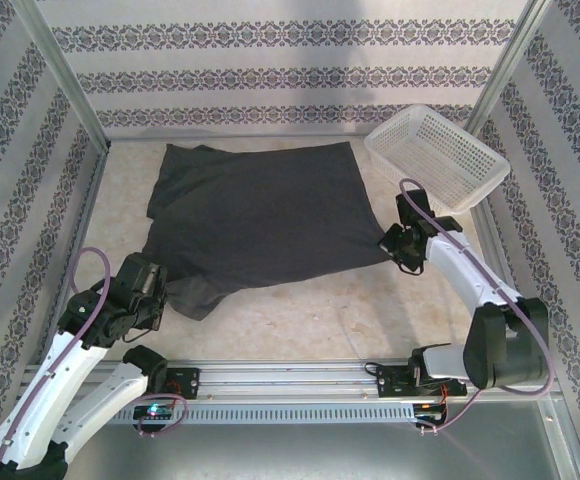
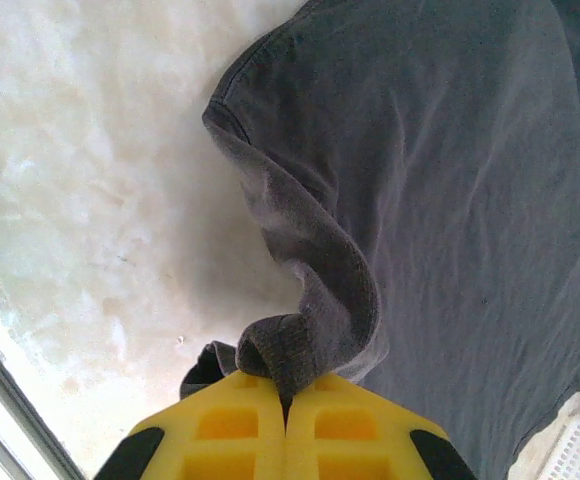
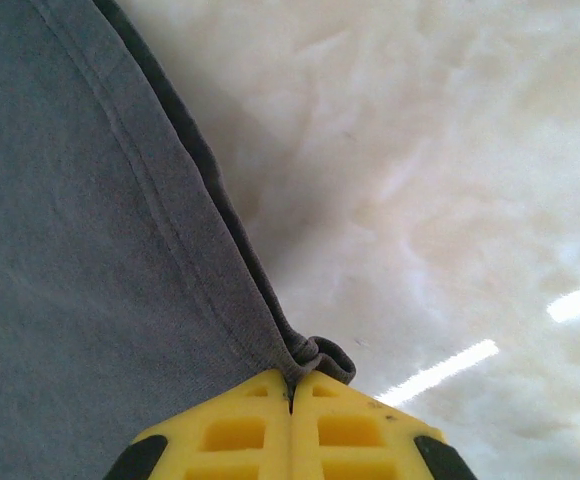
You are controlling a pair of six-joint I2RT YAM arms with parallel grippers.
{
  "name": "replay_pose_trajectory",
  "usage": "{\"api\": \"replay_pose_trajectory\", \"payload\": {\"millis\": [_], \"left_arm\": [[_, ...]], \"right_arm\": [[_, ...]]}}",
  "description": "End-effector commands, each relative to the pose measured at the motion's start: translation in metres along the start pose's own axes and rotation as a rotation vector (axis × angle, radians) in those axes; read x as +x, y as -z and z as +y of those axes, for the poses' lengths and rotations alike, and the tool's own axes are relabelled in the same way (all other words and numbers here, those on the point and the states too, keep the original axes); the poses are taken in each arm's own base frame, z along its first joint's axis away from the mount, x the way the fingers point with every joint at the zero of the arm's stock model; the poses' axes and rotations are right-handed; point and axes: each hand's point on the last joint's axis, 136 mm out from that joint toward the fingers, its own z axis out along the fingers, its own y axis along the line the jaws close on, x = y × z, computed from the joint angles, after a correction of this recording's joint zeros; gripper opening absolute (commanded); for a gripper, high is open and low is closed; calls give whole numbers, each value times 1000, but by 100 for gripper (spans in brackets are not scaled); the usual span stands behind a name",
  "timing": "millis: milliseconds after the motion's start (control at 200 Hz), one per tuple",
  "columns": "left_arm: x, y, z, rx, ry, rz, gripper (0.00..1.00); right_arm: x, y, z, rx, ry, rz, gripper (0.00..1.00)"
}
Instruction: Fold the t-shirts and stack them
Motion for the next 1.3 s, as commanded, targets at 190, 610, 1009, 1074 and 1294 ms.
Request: {"api": "replay_pose_trajectory", "payload": {"millis": [190, 610, 1009, 1074, 1294], "left_arm": [[27, -42, 19, -93, -80, 97, 0], [15, -79, -74, 38, -225, 68, 0], [-43, -88, -159, 157, -254, 51, 0], [-50, -92, -163, 152, -255, 42, 0], [-68, -105, -179, 160, -280, 27, 0]], "right_arm": [[17, -16, -34, 93, 34, 88, 0], [-2, -18, -4, 55, 44, 90, 0], [-54, -20, 43, 18, 5, 41, 0], [-61, -24, 50, 21, 3, 38, 0], [-77, -40, 61, 39, 0, 46, 0]]}}
